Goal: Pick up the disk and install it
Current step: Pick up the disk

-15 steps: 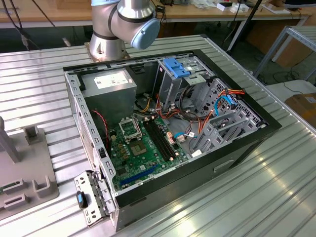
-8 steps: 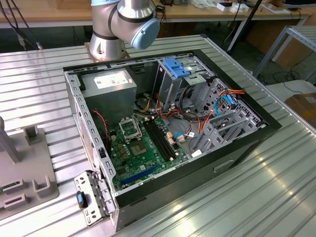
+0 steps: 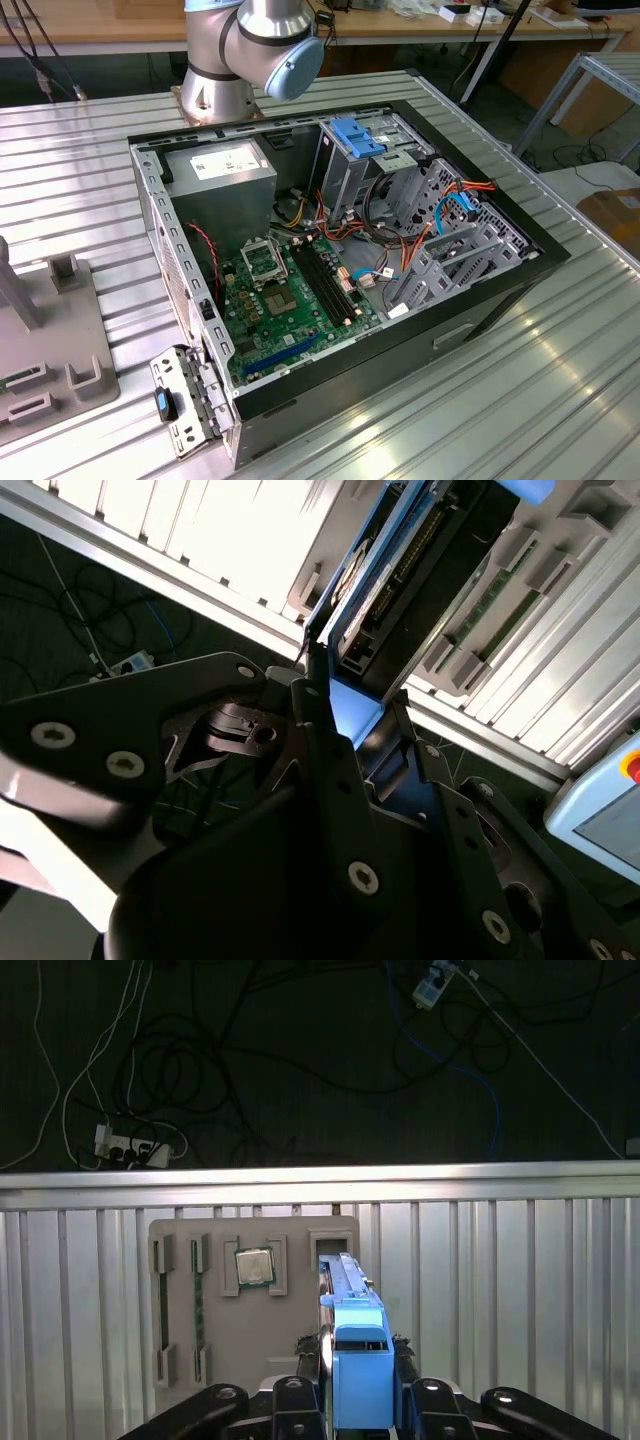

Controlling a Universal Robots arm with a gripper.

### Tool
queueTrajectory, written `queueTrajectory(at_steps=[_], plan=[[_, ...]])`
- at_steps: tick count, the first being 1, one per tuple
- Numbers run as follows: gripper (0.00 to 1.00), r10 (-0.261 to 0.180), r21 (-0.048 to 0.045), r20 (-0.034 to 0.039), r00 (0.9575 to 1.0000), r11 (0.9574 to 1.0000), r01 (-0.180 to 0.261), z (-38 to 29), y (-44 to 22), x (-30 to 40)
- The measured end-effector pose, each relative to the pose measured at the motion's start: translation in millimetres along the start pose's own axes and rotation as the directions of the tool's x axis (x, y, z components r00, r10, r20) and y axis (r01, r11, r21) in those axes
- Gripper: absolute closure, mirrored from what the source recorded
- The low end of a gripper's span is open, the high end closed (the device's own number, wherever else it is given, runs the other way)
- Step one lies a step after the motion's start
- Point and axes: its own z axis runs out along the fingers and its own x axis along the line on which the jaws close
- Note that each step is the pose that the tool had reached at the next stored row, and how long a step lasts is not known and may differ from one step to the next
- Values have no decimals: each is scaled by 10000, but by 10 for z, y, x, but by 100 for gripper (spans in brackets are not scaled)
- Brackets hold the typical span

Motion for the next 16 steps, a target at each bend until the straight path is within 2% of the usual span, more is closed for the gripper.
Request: queueTrajectory(at_steps=[3, 11, 13, 15, 16], plan=[[64, -1, -3, -1, 10000, 10000, 1, -15, 0, 0], [64, 0, 1, 1, 10000, 10000, 0, -176, -1, -2], [64, 0, 0, 0, 10000, 10000, 0, -276, -2, -4], [64, -1, 0, 0, 10000, 10000, 1, -332, -2, -5], [64, 0, 1, 0, 10000, 10000, 0, -390, -3, -6]])
